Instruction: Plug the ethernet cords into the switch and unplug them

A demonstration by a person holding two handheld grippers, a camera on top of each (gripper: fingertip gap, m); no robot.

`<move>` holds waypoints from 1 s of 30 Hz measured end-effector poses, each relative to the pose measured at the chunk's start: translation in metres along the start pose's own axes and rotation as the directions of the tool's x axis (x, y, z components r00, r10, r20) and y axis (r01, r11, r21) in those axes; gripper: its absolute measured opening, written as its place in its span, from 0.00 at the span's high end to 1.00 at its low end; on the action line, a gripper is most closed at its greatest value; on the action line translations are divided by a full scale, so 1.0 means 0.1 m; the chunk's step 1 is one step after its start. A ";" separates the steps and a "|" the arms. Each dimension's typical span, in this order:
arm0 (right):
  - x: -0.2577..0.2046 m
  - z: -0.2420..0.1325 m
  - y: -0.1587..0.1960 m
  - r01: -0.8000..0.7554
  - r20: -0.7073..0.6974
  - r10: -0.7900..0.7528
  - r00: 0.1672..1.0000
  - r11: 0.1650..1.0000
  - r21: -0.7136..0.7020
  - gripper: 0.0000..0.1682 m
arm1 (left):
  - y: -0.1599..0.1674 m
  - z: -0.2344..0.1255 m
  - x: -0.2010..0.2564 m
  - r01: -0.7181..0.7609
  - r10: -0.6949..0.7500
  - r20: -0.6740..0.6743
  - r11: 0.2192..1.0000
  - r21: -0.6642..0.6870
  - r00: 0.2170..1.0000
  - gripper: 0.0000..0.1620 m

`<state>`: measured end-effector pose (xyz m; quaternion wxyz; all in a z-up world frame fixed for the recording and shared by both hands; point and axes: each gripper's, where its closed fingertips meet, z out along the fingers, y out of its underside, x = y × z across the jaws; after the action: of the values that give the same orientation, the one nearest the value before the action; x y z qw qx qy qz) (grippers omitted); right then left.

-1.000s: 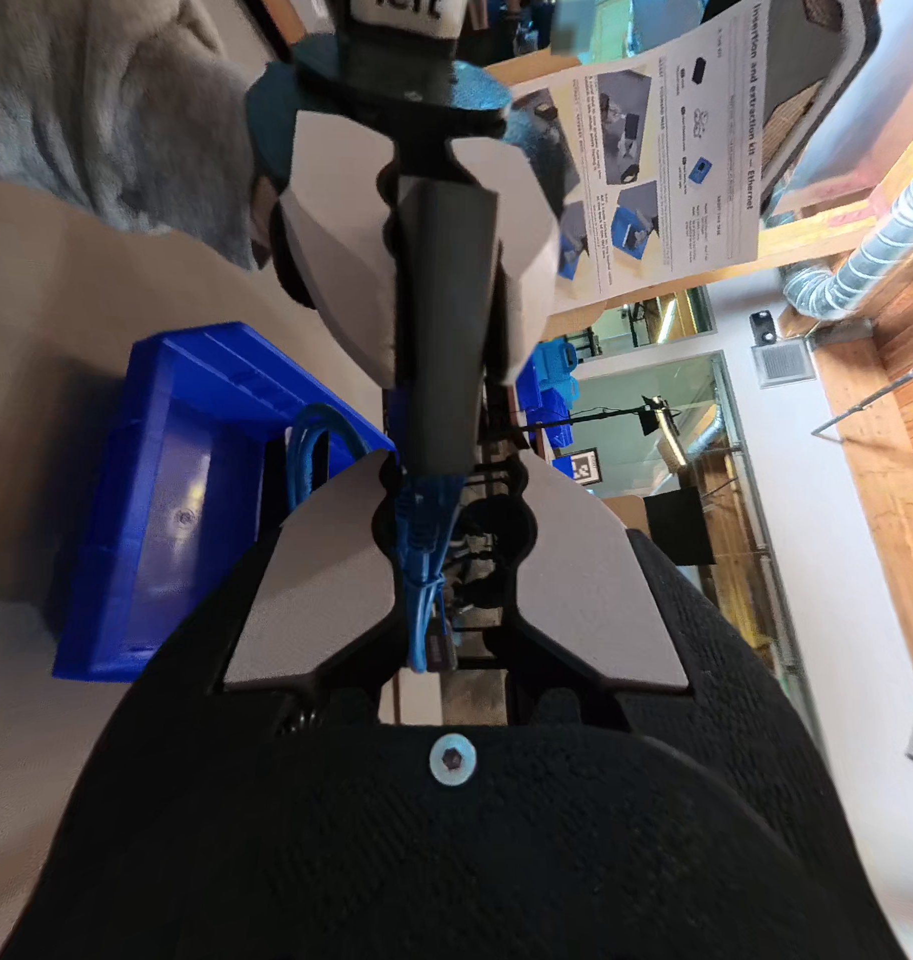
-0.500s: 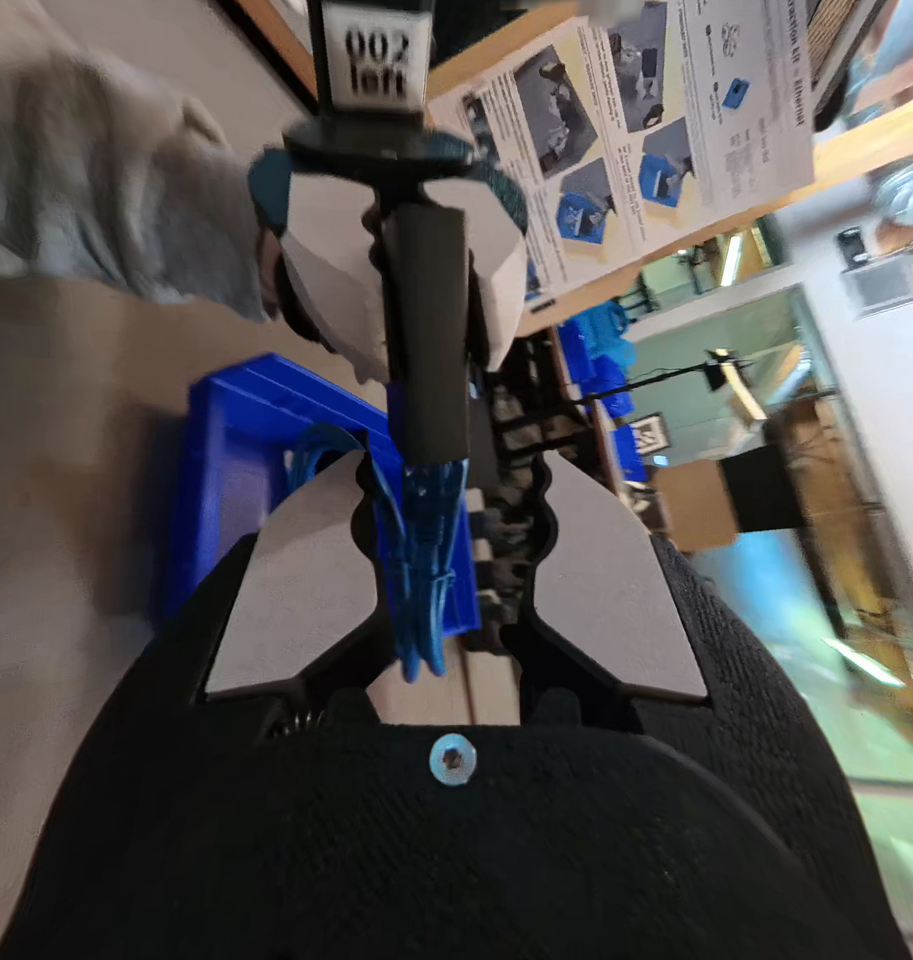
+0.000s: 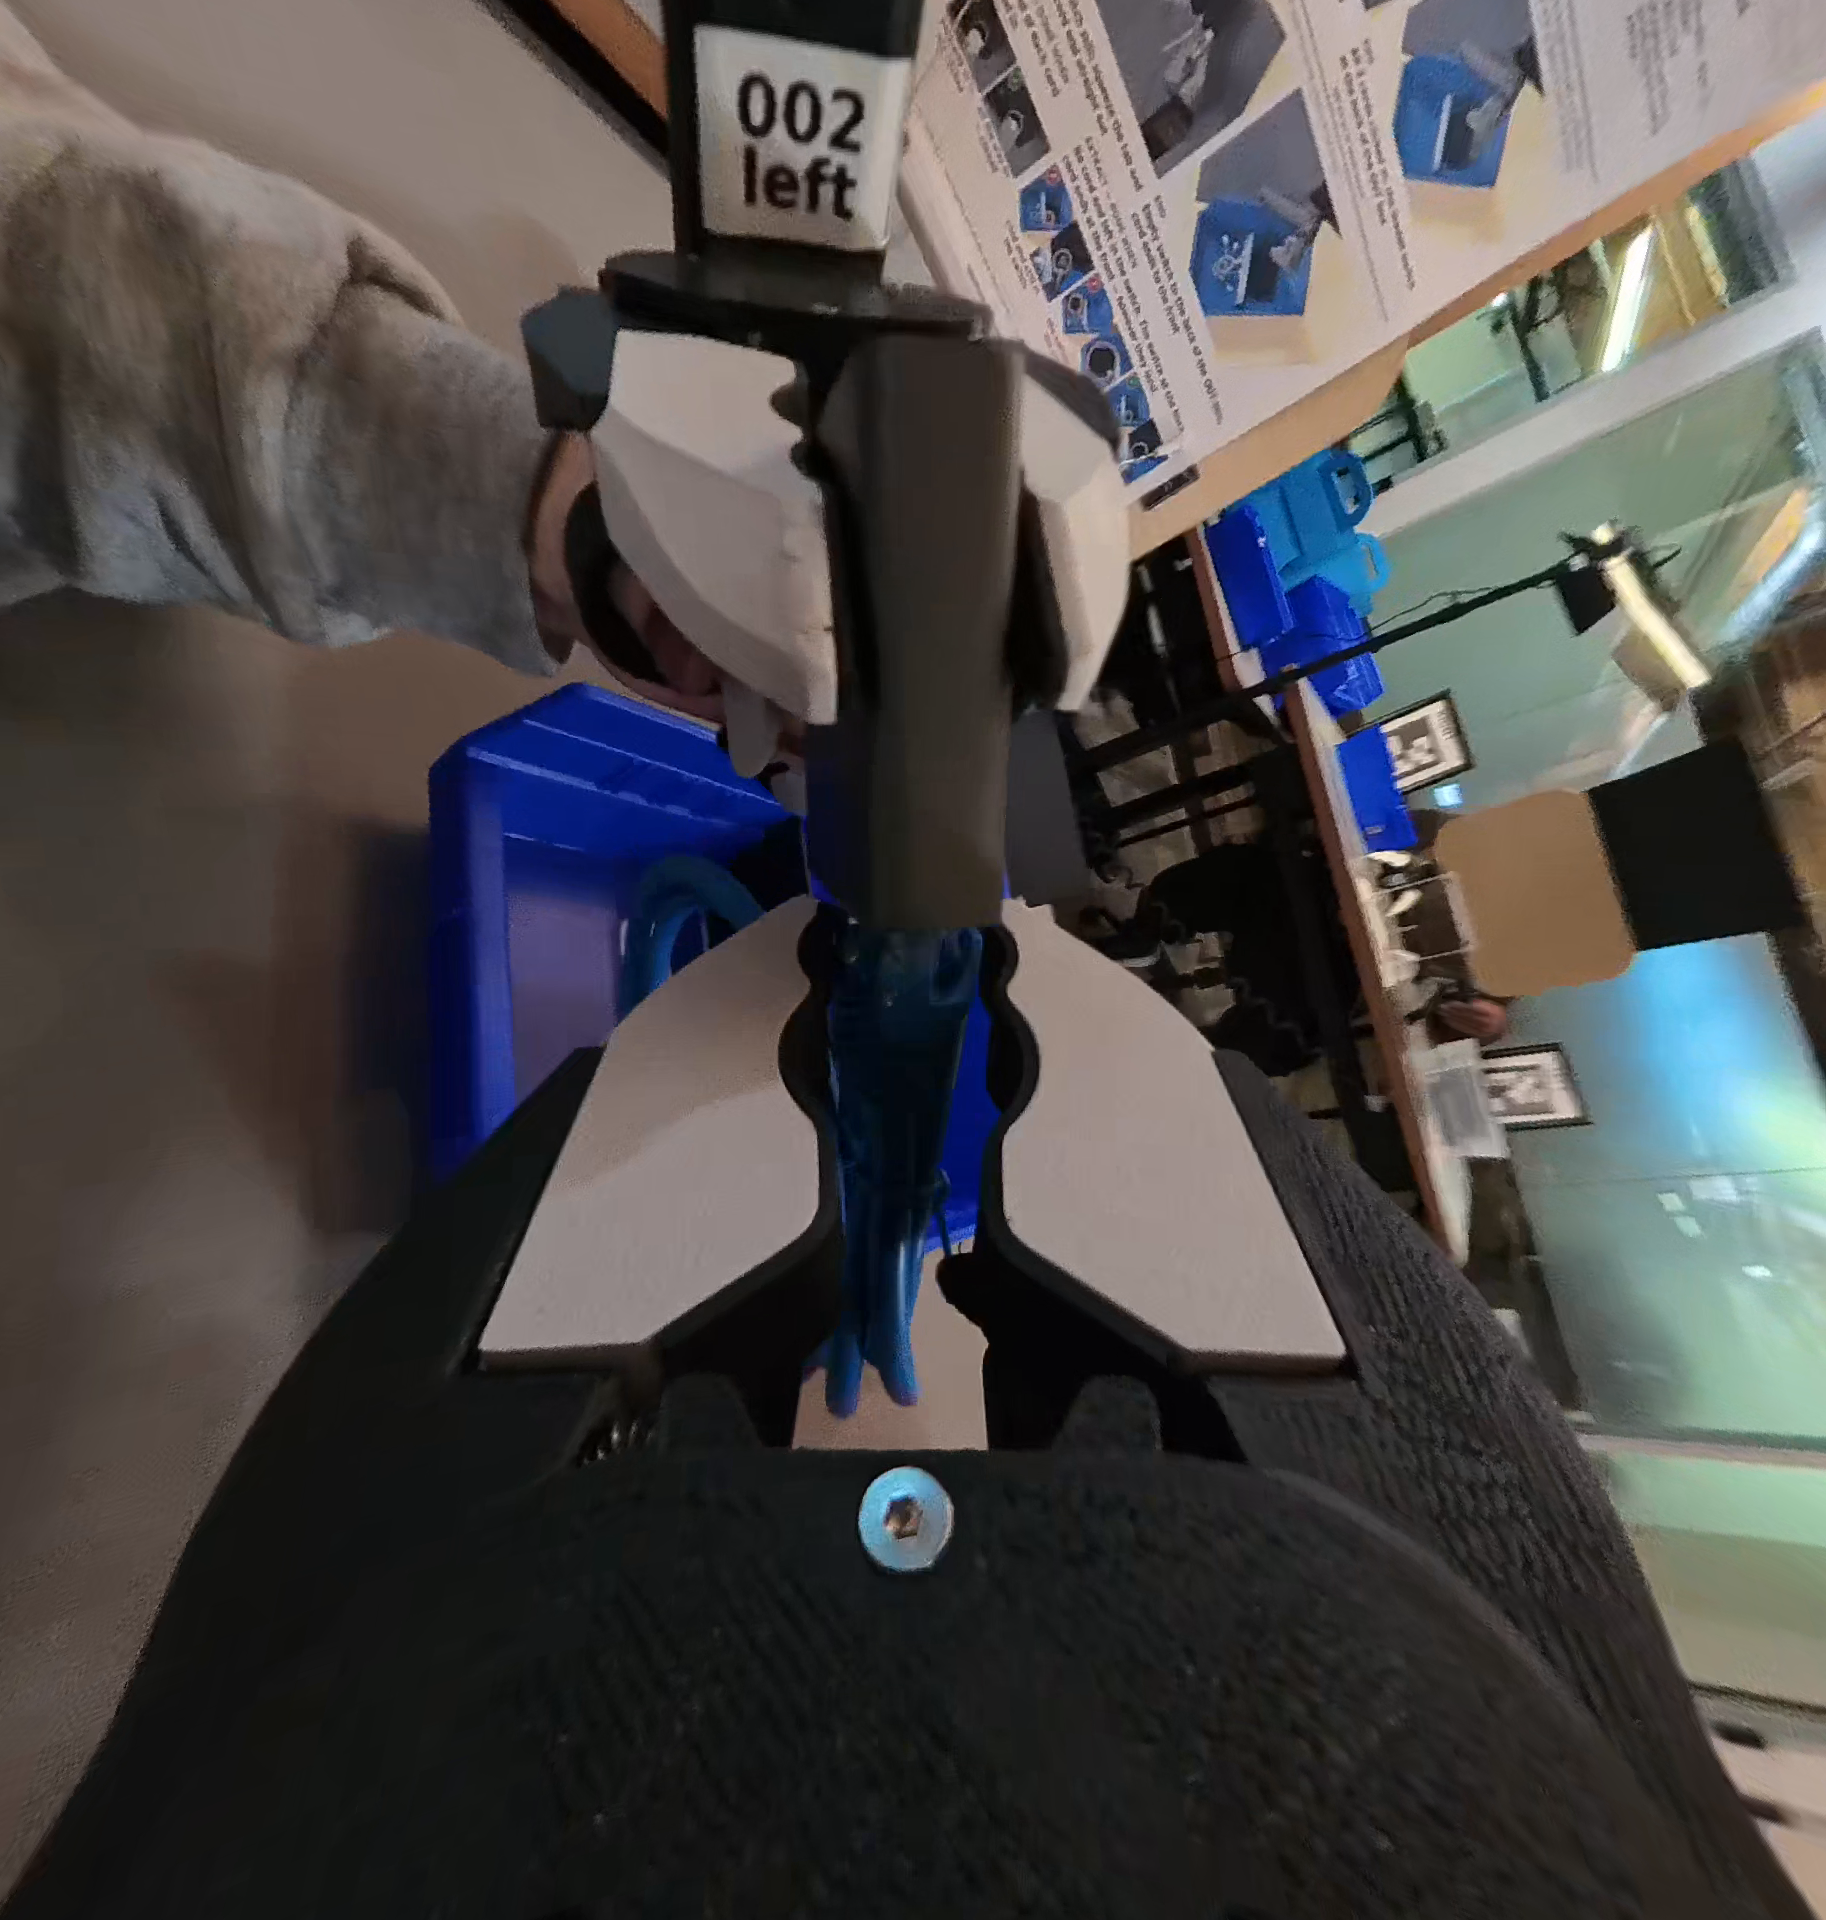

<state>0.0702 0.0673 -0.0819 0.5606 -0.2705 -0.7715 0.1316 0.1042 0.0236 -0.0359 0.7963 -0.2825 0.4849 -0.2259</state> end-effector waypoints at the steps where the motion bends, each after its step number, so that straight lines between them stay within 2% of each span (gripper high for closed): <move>1: 0.00 0.00 0.00 0.039 -0.020 -0.039 0.999 0.999 -0.008 0.85 | 0.00 0.01 0.01 -0.011 0.011 -0.004 1.000 -0.011 1.000 0.87; 7: -0.05 -0.01 0.00 0.146 -0.041 -0.148 0.988 0.989 -0.035 0.86 | -0.01 0.08 0.09 -0.045 0.044 -0.028 0.999 -0.026 0.999 0.87; 9: -0.06 -0.03 0.01 0.237 -0.044 -0.239 0.970 0.970 -0.045 0.87 | 0.01 0.10 0.12 -0.062 0.060 -0.039 0.997 -0.050 0.997 0.87; 14: -0.14 -0.11 -0.02 0.542 -0.071 -0.542 0.837 0.840 -0.025 0.88 | 0.01 0.15 0.26 -0.057 0.048 -0.126 0.996 -0.071 0.991 0.87; 18: -0.18 -0.17 0.03 0.667 -0.078 -0.667 0.741 0.744 -0.019 0.88 | 0.09 0.19 0.35 -0.104 0.080 -0.164 0.984 -0.144 0.983 0.87; 21: -0.14 -0.22 0.07 0.691 -0.080 -0.691 0.718 0.722 -0.038 0.89 | 0.17 0.22 0.36 -0.167 0.136 -0.151 0.962 -0.217 0.979 0.87; 22: -0.11 -0.23 0.10 0.693 -0.086 -0.695 0.714 0.719 -0.052 0.89 | 0.21 0.24 0.34 -0.223 0.194 -0.133 0.940 -0.257 0.972 0.87; 24: -0.06 -0.24 0.16 0.641 -0.076 -0.644 0.761 0.765 -0.065 0.89 | 0.30 0.27 0.28 -0.330 0.317 -0.097 0.876 -0.352 0.944 0.87; 26: 0.03 -0.26 0.20 0.605 -0.097 -0.614 0.784 0.789 -0.106 0.89 | 0.36 0.28 0.20 -0.328 0.344 -0.044 0.837 -0.439 0.938 0.86; 30: 0.02 -0.23 0.33 0.526 -0.049 -0.538 0.841 0.837 -0.150 0.90 | 0.50 0.25 0.04 -0.307 0.410 0.042 0.743 -0.594 0.911 0.67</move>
<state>0.0997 0.0934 -0.0890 0.5899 -0.0869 -0.7975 -0.0922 0.1326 0.0633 -0.0625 0.7399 -0.4287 0.5058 0.1140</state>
